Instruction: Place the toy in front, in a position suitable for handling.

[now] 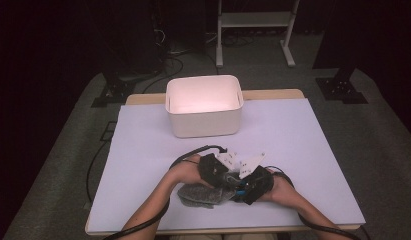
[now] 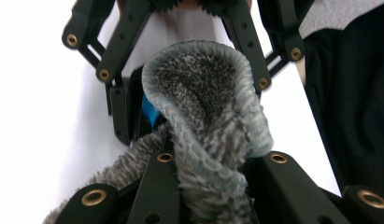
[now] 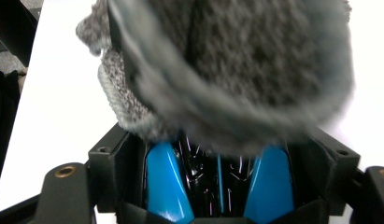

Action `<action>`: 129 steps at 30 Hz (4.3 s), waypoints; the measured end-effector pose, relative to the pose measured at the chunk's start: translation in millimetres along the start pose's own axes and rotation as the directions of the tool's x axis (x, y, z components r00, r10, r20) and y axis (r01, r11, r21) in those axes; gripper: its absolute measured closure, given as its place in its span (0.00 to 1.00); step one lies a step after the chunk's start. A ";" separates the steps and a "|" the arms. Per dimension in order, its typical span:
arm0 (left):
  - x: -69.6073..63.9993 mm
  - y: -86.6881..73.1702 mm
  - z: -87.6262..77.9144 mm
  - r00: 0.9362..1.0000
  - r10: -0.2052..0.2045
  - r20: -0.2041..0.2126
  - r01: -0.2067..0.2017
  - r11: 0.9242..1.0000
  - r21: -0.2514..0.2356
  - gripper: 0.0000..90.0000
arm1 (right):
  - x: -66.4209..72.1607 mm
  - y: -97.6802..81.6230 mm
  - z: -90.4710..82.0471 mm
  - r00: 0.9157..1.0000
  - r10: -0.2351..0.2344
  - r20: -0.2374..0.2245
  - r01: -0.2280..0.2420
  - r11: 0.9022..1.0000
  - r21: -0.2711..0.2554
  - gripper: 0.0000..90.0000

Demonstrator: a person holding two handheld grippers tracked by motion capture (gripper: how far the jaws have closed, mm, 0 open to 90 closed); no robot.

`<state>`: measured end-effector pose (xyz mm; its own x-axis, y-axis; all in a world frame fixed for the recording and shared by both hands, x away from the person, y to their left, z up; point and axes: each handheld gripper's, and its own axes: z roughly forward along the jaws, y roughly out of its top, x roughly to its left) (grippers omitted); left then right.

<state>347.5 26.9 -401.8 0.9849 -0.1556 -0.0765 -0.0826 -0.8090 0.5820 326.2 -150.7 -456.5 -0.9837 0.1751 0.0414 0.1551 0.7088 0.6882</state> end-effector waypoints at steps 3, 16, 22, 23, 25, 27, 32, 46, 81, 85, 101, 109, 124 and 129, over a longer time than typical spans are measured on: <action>-6.1 -5.6 -7.8 1.000 0.012 -0.019 -0.011 1.000 0.023 0.86 | 0.0 0.0 -1.0 1.000 -0.010 0.007 0.010 1.000 0.014 0.26; -28.4 -83.6 -69.9 0.984 -0.137 -0.117 0.138 0.990 0.007 0.87 | -5.5 -9.1 -14.7 1.000 -0.001 -0.001 0.002 1.000 0.018 0.26; -40.3 -116.6 -92.9 0.969 -0.197 -0.150 0.193 0.980 -0.042 0.87 | -5.7 -10.0 -17.4 1.000 -0.003 -0.002 0.003 1.000 0.020 0.26; -42.2 -120.9 -94.8 0.966 -0.210 -0.153 0.205 0.978 -0.047 0.87 | -5.6 -11.0 -18.3 1.000 0.001 -0.002 -0.001 1.000 0.020 0.26; -44.6 -128.5 -99.0 0.961 -0.221 -0.165 0.215 0.975 -0.053 0.87 | -6.1 -12.9 -20.5 1.000 0.003 0.001 -0.003 1.000 0.018 0.26; -47.1 -134.9 -103.3 0.957 -0.237 -0.166 0.228 0.971 -0.074 0.87 | -6.9 -14.9 -23.1 1.000 0.003 0.007 -0.003 1.000 0.015 0.26; -51.8 -146.1 -110.9 0.949 -0.262 -0.174 0.242 0.962 -0.126 0.89 | -7.3 -15.0 -24.9 1.000 -0.001 -0.006 0.001 1.000 -0.002 0.26; -58.9 -160.9 -106.9 0.943 -0.292 -0.161 0.272 0.953 -0.134 0.88 | -14.6 -9.6 -24.7 0.994 0.111 0.003 -0.110 0.987 -0.121 0.26; -52.9 -128.0 -110.0 0.960 -0.247 -0.131 0.228 0.963 -0.142 0.44 | -3.4 26.4 7.9 0.999 0.014 0.053 -0.017 0.997 0.072 0.18; -50.7 -118.2 -110.7 0.966 -0.225 -0.128 0.208 0.969 -0.130 0.40 | -2.8 30.2 12.9 0.998 0.016 0.056 -0.021 0.996 0.085 0.18; -35.3 -90.5 -88.4 0.976 -0.177 -0.125 0.165 0.981 -0.100 0.37 | -4.6 37.2 21.4 0.998 0.006 0.067 -0.013 0.995 0.099 0.23; -27.4 -88.1 -38.7 0.984 -0.166 -0.066 0.167 0.986 0.015 0.51 | -0.2 44.1 25.9 0.994 -0.011 0.109 -0.001 0.995 0.102 0.29; -36.5 -93.2 -25.5 0.989 -0.149 0.004 0.149 0.989 0.015 0.73 | -13.3 44.9 26.0 0.986 0.097 0.135 -0.098 0.995 0.005 0.30; -37.7 -100.6 -33.3 0.986 -0.167 0.010 0.167 0.985 0.032 0.78 | -16.0 38.5 15.6 0.987 0.091 0.129 -0.093 0.996 0.015 0.30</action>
<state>323.7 133.1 -430.5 0.9832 -0.0238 -0.1811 0.0782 -0.8411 0.5352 349.4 -115.5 -441.9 -0.9455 0.3254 0.0097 0.2477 0.6997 0.6702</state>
